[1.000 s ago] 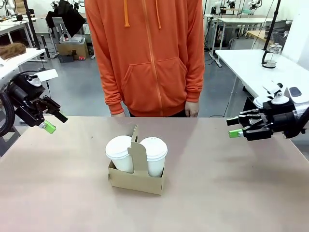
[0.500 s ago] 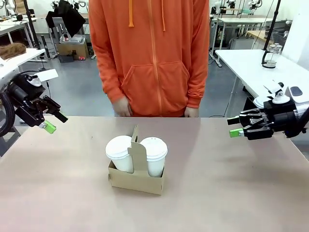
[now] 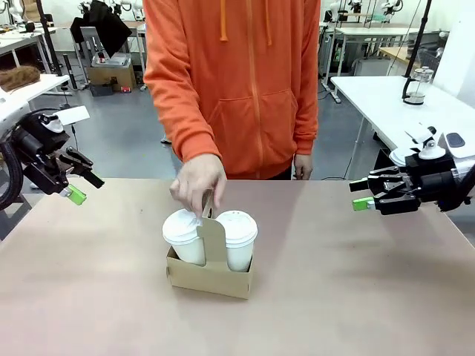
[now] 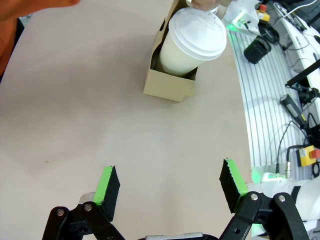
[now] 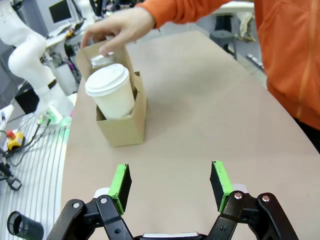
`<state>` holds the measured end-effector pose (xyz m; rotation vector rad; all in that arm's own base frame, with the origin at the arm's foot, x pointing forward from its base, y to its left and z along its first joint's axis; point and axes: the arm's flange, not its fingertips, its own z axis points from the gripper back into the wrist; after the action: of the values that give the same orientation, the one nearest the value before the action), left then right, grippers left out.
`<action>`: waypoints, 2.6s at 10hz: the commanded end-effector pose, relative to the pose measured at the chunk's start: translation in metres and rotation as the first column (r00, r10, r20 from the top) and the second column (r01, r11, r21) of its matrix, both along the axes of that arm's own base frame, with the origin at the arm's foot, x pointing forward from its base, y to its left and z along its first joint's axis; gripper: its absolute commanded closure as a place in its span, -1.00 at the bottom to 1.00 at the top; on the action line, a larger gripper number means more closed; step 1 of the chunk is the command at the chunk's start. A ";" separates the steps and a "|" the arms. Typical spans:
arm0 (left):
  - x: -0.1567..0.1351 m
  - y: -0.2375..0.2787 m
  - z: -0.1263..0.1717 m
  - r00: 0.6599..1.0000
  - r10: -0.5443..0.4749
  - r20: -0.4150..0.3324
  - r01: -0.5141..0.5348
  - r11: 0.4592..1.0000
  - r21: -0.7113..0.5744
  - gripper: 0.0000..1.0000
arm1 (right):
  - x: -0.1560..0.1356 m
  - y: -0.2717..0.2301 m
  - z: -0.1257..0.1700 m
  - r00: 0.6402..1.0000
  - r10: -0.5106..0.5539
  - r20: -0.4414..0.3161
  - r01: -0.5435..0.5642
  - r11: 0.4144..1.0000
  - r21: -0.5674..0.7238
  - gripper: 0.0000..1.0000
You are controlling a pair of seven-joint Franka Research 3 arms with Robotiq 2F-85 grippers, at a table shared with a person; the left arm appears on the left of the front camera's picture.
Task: Pour a drink into a cup and package it in a carrier.
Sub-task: Insert the held 600 ml Paper Cup into the Cup Carrier.
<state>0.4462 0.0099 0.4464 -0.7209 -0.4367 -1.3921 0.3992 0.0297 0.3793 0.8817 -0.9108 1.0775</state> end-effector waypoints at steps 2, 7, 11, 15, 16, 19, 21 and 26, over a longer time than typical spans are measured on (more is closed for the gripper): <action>-0.001 -0.001 0.001 1.000 0.011 0.006 -0.011 1.000 0.000 -1.00 | 0.000 -0.003 0.002 1.000 0.011 0.024 -0.011 1.000 0.008 -0.62; -0.001 -0.001 0.001 1.000 0.011 0.006 -0.011 1.000 0.000 -1.00 | 0.000 -0.003 0.002 1.000 0.011 0.024 -0.011 1.000 0.008 -0.62; -0.001 -0.001 0.001 1.000 0.011 0.006 -0.011 1.000 0.000 -1.00 | 0.000 -0.003 0.002 1.000 0.011 0.024 -0.011 1.000 0.008 -0.62; -0.001 -0.001 0.001 1.000 0.011 0.006 -0.011 1.000 0.000 -1.00 | 0.000 -0.003 0.002 1.000 0.011 0.024 -0.011 1.000 0.008 -0.62; -0.001 -0.001 0.001 1.000 0.011 0.006 -0.011 1.000 0.000 -1.00 | 0.000 -0.003 0.002 1.000 0.011 0.024 -0.011 1.000 0.008 -0.62; -0.001 -0.001 0.001 1.000 0.011 0.006 -0.011 1.000 0.000 -1.00 | 0.000 -0.003 0.002 1.000 0.011 0.024 -0.011 1.000 0.008 -0.62; -0.001 -0.001 0.001 1.000 0.011 0.006 -0.011 1.000 0.000 -1.00 | 0.000 -0.003 0.002 1.000 0.011 0.024 -0.011 1.000 0.008 -0.62; -0.001 -0.001 0.001 1.000 0.011 0.006 -0.011 1.000 0.000 -1.00 | 0.000 -0.003 0.002 1.000 0.011 0.024 -0.011 1.000 0.008 -0.62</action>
<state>0.4462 0.0099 0.4464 -0.7209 -0.4367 -1.3921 0.3992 0.0297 0.3793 0.8817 -0.9110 1.0777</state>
